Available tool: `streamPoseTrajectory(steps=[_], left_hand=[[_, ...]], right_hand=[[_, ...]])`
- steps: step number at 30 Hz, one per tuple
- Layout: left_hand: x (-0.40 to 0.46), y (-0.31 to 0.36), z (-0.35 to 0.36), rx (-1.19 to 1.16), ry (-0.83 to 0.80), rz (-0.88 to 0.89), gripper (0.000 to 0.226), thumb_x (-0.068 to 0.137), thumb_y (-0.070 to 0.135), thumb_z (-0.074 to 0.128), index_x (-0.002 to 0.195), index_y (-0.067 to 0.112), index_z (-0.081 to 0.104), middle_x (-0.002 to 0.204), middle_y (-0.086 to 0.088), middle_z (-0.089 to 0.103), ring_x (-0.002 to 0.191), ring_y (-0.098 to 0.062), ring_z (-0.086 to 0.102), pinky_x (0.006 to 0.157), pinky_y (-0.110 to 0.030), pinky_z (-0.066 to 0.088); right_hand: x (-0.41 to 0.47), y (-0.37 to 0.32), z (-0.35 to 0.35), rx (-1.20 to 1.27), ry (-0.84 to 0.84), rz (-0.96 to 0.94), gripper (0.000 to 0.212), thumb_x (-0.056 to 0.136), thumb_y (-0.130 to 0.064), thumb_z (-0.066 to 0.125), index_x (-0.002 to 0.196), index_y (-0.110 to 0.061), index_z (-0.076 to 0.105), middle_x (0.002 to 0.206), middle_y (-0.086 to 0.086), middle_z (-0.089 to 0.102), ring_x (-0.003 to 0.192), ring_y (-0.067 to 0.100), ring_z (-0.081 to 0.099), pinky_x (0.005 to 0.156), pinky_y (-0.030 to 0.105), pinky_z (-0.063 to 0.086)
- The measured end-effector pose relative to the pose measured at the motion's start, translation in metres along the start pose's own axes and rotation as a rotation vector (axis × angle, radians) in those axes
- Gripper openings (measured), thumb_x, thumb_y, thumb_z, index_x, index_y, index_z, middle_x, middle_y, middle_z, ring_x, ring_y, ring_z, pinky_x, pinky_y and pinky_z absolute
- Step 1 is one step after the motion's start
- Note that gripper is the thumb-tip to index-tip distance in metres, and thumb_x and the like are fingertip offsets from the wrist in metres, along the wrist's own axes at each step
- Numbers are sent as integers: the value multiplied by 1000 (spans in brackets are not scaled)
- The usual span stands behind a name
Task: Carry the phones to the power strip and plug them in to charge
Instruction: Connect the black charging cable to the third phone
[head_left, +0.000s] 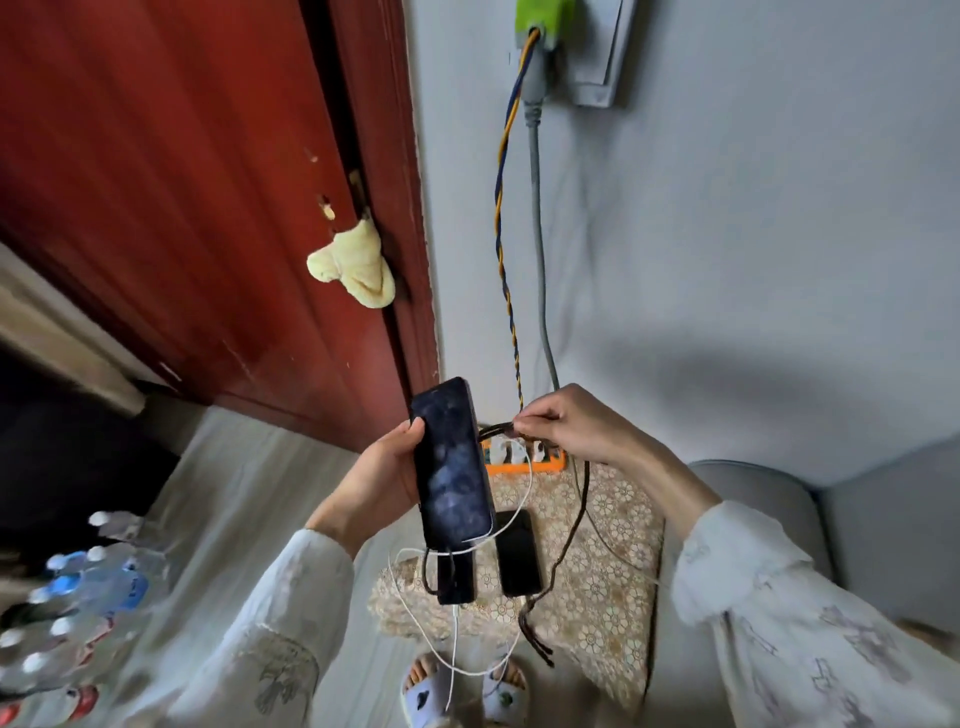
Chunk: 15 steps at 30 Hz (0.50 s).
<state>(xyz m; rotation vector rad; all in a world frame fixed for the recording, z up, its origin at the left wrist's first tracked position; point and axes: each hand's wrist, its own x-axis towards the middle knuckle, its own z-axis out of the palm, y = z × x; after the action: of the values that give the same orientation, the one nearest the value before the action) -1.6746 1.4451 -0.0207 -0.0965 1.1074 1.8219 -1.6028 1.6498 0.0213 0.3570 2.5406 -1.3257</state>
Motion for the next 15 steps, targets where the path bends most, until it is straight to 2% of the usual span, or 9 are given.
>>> streamPoseTrajectory(steps=[2,3,7,10,15], left_hand=[[1,6,5,15,-21,-7,31,97,22,32,114,7,53,83,-8,73,70,-19,70,66,-31,59],[2,7,7,27,-33,-7,31,97,21,31,114,7,52,82,-7,73,70,-19,70,66,-30,58],[2,11,7,70,-83,-27,29,98,18,31,109,7,54,81,-7,73,71,-18,70,65,-29,58],[4,9,8,106,-113,-54,28,98,17,31,110,5,54,84,-8,73,73,-18,70,64,-28,57],[8,-2,13,128,-171,-126,25,97,14,35,114,1,48,83,-10,69,67,-18,69,59,-29,56]], right_hand=[[1,-6,-3,-30,-5,3,20,88,-22,57,98,-11,71,99,12,72,96,40,62,86,47,51],[1,-9,-5,-47,-12,-1,19,88,-23,58,97,-12,71,99,12,72,95,41,62,86,49,51],[2,-10,-3,-76,-33,6,19,86,-23,60,97,-13,71,105,6,71,94,28,66,87,41,53],[3,-6,-1,-24,-11,23,19,84,-20,63,100,-11,70,107,4,70,88,6,63,83,21,47],[3,3,-3,2,59,50,13,83,-19,65,93,-13,70,100,2,70,79,0,57,80,21,42]])
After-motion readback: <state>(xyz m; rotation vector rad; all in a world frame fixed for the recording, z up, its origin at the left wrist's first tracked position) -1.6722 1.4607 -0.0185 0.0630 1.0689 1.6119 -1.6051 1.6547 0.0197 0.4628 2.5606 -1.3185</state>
